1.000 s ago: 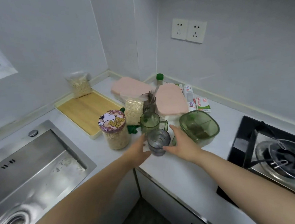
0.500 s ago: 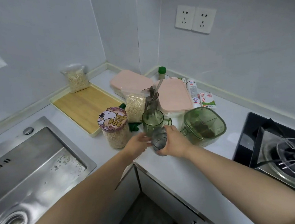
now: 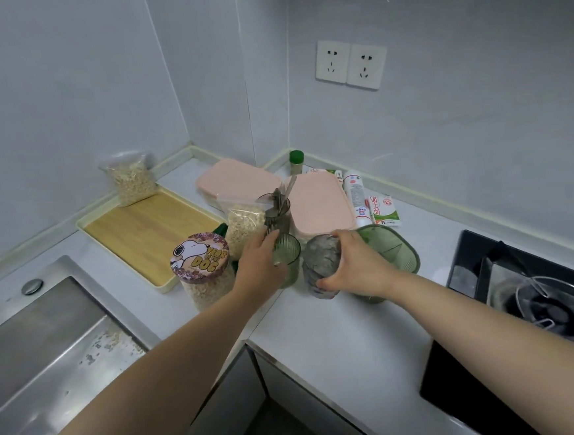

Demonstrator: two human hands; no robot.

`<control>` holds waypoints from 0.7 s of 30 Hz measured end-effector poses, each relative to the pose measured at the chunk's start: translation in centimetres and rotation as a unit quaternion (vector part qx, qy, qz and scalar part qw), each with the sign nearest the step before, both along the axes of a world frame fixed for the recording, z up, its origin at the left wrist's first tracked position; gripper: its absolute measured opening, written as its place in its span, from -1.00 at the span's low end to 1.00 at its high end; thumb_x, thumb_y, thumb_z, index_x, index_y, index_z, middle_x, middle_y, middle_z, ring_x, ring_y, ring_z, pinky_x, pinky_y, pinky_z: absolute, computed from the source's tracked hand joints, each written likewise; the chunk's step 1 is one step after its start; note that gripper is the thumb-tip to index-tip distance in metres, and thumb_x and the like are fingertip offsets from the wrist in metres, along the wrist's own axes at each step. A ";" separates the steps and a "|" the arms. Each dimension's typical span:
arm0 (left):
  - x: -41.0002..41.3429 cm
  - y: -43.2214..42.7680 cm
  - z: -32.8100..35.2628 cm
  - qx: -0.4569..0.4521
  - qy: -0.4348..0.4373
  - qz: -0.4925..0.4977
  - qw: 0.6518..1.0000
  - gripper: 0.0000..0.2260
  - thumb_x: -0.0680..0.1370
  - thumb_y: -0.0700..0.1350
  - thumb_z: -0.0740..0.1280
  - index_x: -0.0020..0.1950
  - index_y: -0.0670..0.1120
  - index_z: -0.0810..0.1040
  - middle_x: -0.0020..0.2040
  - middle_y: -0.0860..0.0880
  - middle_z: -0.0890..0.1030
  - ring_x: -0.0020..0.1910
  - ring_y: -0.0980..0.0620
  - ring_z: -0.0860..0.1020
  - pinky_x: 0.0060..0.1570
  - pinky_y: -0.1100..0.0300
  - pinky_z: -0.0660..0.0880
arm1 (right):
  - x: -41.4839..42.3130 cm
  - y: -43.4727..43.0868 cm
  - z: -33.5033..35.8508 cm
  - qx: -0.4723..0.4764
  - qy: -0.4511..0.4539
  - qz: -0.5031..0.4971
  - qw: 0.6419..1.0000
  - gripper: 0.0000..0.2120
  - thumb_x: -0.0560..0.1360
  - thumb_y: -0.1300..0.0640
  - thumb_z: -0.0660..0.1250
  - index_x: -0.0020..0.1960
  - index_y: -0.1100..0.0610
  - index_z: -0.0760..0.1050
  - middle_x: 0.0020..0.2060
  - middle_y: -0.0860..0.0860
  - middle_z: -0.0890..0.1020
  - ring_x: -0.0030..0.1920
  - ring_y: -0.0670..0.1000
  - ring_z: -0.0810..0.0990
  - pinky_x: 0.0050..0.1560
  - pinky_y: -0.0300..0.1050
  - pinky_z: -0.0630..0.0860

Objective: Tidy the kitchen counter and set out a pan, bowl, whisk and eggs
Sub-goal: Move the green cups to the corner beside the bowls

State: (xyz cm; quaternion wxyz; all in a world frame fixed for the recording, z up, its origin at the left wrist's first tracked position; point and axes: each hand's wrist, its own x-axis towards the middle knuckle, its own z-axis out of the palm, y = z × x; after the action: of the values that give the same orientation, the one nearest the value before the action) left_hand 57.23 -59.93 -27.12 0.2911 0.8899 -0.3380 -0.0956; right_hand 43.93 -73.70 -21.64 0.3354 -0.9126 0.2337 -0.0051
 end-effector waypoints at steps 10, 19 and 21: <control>2.0 -4.0 -0.6 0.190 0.049 -0.007 0.981 -0.16 0.46 0.05 0.41 0.56 -0.02 -0.06 0.55 -0.11 0.02 0.51 -0.22 0.03 0.42 -0.15 0.20 | -0.5 -1.4 0.4 -0.007 -0.053 -0.084 0.995 -0.05 0.20 -0.05 0.58 0.44 0.13 0.19 0.27 0.03 0.34 0.25 -0.02 0.39 0.18 -0.30 0.30; 1.8 -2.9 0.2 0.142 0.018 0.001 0.990 -0.18 0.40 0.11 0.42 0.54 -0.05 0.09 0.48 -0.12 0.18 0.43 -0.15 0.24 0.33 -0.09 0.35 | -1.1 -1.8 0.9 0.008 -0.074 -0.135 0.988 -0.05 0.20 -0.03 0.59 0.43 0.14 0.19 0.31 0.05 0.35 0.27 -0.01 0.40 0.20 -0.29 0.28; 1.5 -2.7 0.9 0.116 -0.005 -0.004 0.993 -0.20 0.42 0.13 0.40 0.54 -0.07 0.12 0.44 -0.10 0.23 0.40 -0.11 0.28 0.34 -0.03 0.34 | -1.2 -1.7 1.0 0.014 -0.077 -0.143 0.987 -0.05 0.20 -0.02 0.59 0.44 0.15 0.18 0.32 0.06 0.35 0.28 0.00 0.40 0.19 -0.29 0.28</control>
State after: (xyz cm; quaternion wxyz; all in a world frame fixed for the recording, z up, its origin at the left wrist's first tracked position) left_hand 58.72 -62.67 -26.26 0.1835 0.9169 -0.3294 -0.1309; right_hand 42.69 -75.35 -20.63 0.3607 -0.8620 0.3353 -0.1198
